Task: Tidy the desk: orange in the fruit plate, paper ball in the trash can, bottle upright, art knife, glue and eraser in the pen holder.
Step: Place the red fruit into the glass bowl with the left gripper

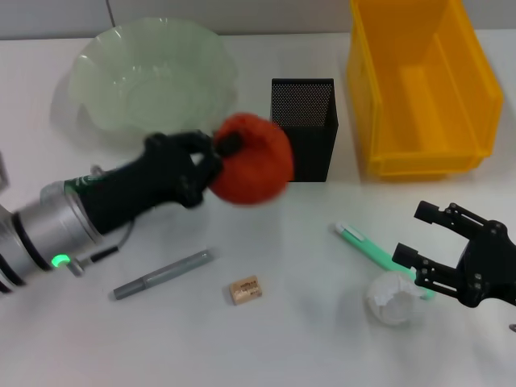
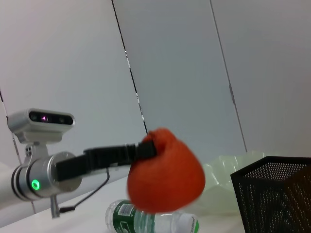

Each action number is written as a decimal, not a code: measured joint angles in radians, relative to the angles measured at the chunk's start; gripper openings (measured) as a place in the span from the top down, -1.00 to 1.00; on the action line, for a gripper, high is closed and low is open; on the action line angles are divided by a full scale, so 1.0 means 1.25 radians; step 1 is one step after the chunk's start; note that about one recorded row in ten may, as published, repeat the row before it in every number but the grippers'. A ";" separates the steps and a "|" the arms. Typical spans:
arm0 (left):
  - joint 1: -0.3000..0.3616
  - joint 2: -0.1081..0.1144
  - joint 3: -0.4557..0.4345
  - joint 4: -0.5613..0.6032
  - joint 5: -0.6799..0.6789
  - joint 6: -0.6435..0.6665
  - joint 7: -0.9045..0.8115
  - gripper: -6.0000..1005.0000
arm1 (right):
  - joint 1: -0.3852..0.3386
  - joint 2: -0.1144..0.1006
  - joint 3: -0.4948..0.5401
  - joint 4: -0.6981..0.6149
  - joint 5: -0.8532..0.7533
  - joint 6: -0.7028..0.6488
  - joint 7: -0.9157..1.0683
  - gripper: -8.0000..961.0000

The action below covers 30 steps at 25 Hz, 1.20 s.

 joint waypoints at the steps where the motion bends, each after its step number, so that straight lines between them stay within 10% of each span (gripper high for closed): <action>1: 0.003 0.001 -0.008 0.021 -0.001 0.001 -0.019 0.86 | 0.001 0.000 0.000 0.000 0.000 0.000 0.000 -0.66; 13: -0.026 0.003 -0.128 0.193 -0.002 -0.138 -0.118 0.74 | 0.011 0.002 0.002 0.016 0.000 0.009 -0.002 -0.66; 30: -0.108 -0.004 -0.114 0.166 -0.009 -0.490 -0.107 0.57 | 0.021 0.002 0.000 0.028 0.000 0.011 0.000 -0.66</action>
